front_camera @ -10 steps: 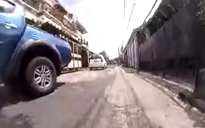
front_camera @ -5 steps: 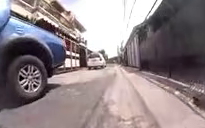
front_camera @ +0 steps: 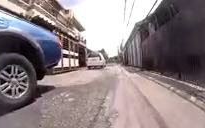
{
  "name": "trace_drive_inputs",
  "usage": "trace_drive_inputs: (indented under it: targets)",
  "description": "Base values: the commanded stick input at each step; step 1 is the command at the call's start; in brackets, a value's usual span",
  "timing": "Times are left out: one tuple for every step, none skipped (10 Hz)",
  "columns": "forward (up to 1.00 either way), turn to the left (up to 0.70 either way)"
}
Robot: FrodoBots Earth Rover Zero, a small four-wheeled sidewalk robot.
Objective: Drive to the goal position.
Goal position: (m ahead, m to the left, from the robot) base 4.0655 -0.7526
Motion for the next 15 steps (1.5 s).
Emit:
trace_drive_inputs:
  targets:
    - [0.7,0.0]
    - [0.7,0.0]
    - [0.7,0.0]
    - [0.7,0.0]
    - [0.7,0.0]
    - [0.7,0.0]
    - [0.7,0.0]
    - [0.7,0.0]
    - [0.7,0.0]
    - [0.7,0.0]
    - [0.7,0.0]
    - [0.7,0.0]
    - [0.7,0.0]
    - [0.7,0.0]
    - [0.7,0.0]
